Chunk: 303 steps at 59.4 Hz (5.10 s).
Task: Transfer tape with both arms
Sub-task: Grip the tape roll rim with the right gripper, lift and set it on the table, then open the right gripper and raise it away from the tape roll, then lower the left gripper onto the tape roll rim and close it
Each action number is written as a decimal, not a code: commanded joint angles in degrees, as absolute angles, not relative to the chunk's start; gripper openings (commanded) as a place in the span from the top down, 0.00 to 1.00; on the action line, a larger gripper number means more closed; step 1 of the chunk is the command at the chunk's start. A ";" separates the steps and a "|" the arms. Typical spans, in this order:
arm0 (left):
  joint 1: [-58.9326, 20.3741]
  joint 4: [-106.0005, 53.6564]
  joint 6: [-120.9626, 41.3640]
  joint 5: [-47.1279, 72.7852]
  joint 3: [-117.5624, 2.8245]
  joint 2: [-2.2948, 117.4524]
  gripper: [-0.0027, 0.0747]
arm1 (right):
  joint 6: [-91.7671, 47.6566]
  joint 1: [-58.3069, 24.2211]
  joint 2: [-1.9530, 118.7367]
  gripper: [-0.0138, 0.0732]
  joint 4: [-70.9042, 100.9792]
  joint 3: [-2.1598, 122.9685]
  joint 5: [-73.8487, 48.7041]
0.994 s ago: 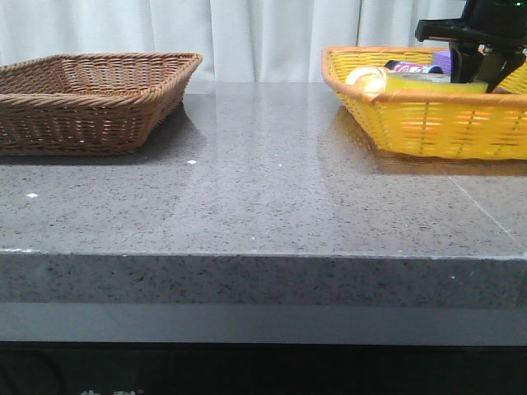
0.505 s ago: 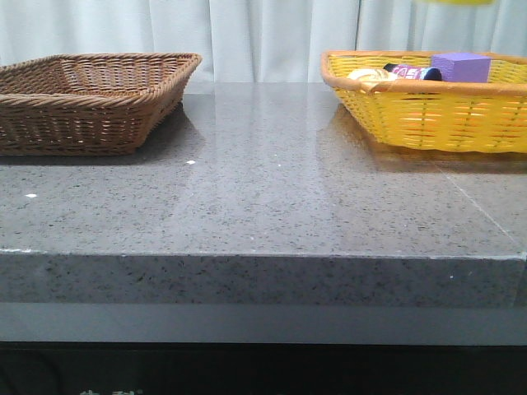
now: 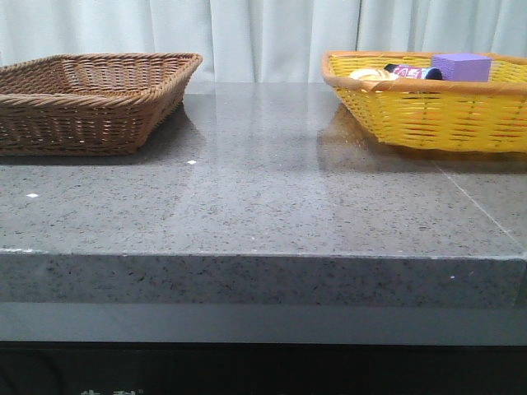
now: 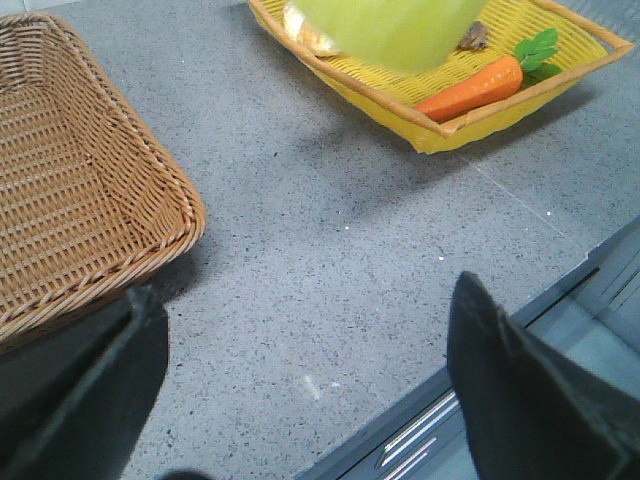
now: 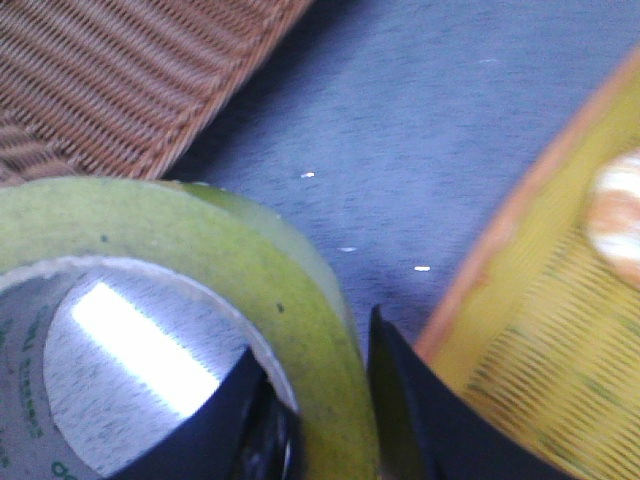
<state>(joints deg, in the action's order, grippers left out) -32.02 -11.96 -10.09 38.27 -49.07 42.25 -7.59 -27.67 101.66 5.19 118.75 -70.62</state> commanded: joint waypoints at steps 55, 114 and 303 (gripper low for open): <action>-32.44 -13.10 -9.93 33.87 -51.13 42.42 0.23 | -8.64 -32.72 115.71 0.46 -3.54 118.01 -65.83; -32.44 -13.10 -9.93 33.54 -51.03 42.42 0.23 | -6.33 -25.29 69.60 0.37 10.91 79.26 -39.72; -37.55 -12.54 -44.51 73.64 -106.89 113.09 0.73 | -8.50 -25.29 37.84 0.37 10.95 46.15 -29.81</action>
